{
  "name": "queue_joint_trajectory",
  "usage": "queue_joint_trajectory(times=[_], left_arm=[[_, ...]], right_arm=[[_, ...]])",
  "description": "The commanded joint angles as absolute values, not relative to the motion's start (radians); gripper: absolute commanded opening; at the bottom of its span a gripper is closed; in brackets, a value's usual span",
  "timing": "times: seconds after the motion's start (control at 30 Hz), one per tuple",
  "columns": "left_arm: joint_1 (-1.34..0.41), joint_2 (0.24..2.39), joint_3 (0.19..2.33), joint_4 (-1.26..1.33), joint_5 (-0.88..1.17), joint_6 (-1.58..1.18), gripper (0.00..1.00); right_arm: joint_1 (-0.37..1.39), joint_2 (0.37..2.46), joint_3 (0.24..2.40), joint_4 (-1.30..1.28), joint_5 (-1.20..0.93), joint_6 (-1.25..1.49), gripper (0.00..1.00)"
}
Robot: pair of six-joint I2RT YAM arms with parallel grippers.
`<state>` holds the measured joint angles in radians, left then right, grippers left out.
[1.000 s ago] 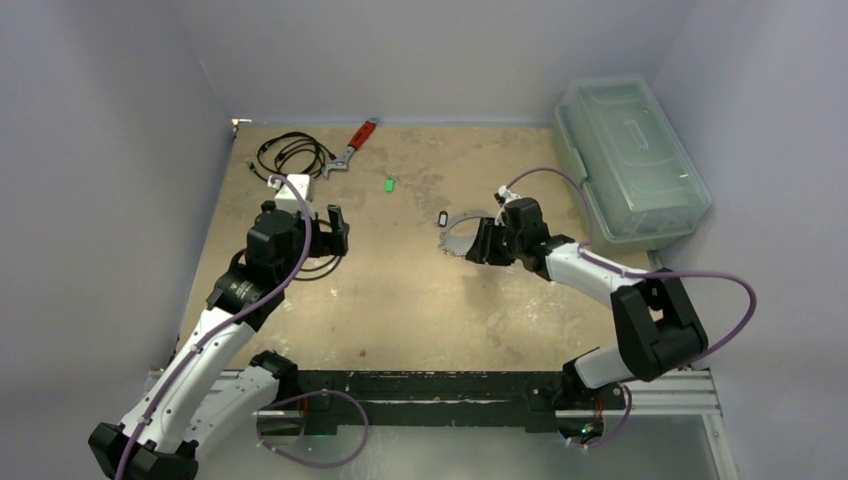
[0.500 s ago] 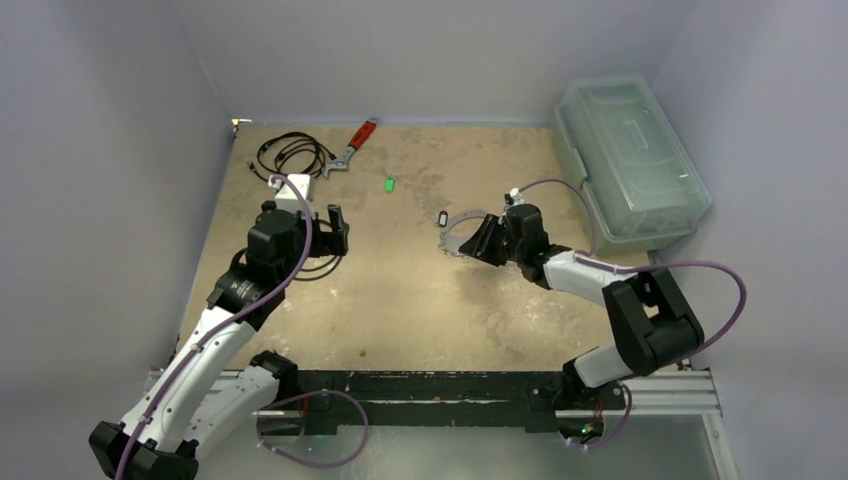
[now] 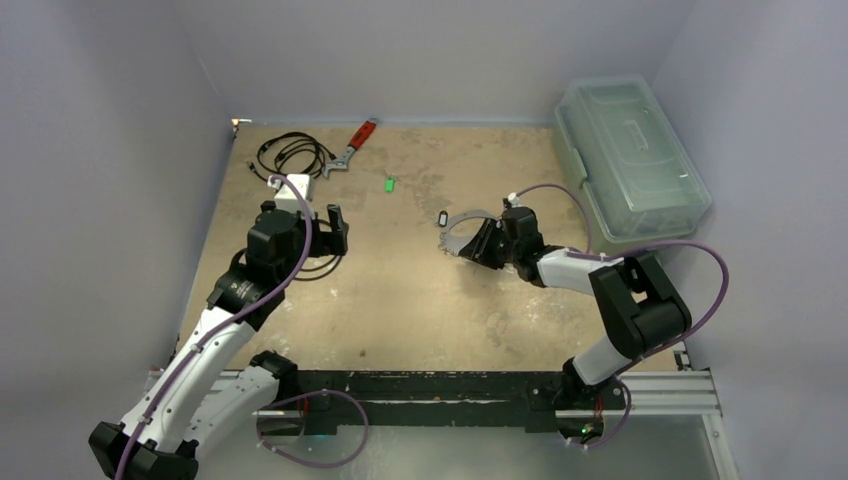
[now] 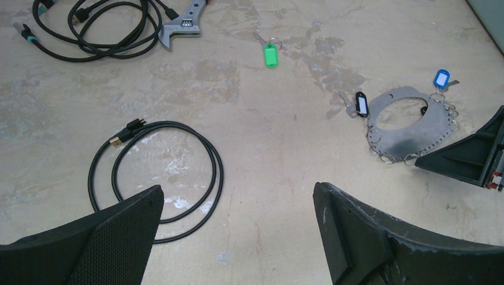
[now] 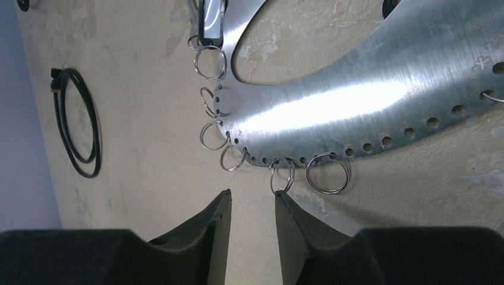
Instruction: Put the keys on the keyring
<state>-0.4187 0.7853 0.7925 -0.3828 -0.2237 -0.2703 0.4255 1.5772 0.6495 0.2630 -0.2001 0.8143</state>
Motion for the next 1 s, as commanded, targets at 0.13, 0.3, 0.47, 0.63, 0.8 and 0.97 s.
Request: queue_joint_trajectory(times=[0.13,0.3,0.47,0.63,0.8,0.97], left_arm=[[-0.411,0.77,0.79,-0.354,-0.223,-0.279,0.96],[-0.411,0.768,0.789,-0.353,-0.223,-0.279,0.96],[-0.411,0.769,0.789,-0.352,-0.222,-0.279,0.96],[-0.411,0.769,0.789,-0.353,-0.223,-0.279,0.96],[-0.411,0.772,0.789,-0.353,-0.222,-0.279,0.96],[-0.411,0.769,0.79,-0.354,-0.224,-0.279,0.96]], right_arm=[[0.427,1.551,0.641,0.284,-0.145,0.768,0.39],[0.427,1.581,0.648,0.296,-0.148,0.769,0.39],[0.427,1.577,0.64,0.291,-0.143,0.761,0.4],[0.427,1.528,0.615,0.29,-0.137,0.723,0.43],[0.428,1.49,0.573,0.308,-0.137,0.718,0.44],[0.428,1.495,0.579,0.306,-0.134,0.721,0.43]])
